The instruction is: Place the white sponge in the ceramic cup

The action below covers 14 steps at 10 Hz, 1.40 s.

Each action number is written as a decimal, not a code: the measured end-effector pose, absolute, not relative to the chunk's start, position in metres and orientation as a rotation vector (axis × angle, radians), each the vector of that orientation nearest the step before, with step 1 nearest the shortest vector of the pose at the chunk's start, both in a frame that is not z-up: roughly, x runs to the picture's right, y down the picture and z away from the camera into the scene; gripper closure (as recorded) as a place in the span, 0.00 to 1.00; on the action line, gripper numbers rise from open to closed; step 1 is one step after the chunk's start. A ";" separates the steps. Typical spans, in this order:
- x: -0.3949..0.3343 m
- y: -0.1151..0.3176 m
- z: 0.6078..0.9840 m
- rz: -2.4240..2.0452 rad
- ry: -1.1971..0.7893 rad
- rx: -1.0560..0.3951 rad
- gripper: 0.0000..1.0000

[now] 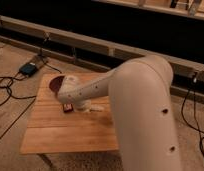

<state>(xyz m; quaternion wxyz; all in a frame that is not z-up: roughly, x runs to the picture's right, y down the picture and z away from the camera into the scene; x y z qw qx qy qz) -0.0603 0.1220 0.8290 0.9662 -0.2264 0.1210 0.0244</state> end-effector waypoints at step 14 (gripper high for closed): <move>0.023 0.071 0.784 0.490 0.184 -0.244 1.00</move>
